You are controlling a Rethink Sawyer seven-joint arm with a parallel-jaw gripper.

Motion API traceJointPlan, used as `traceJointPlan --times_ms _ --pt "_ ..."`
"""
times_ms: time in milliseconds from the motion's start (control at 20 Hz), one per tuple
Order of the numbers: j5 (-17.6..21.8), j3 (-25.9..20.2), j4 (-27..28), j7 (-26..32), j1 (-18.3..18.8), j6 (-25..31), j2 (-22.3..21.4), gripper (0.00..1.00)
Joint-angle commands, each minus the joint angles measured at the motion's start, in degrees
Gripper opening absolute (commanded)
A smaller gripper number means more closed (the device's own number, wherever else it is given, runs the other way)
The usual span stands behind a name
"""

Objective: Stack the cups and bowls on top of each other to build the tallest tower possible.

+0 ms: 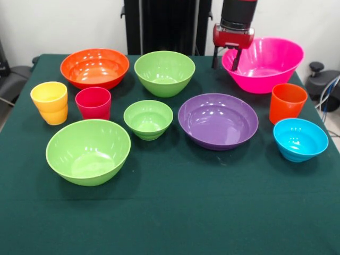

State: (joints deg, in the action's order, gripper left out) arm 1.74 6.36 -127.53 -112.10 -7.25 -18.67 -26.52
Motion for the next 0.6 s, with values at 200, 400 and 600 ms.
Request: traceJointPlan --times_ms 200,400,600 --pt "-1.7 -4.0 4.9 -8.7 -0.5 1.8 0.1 1.0" --pt "-1.8 -4.1 5.0 -8.7 -0.6 1.8 0.0 1.0" --pt "-2.1 -4.1 5.0 -8.9 -0.9 1.7 0.1 1.0"
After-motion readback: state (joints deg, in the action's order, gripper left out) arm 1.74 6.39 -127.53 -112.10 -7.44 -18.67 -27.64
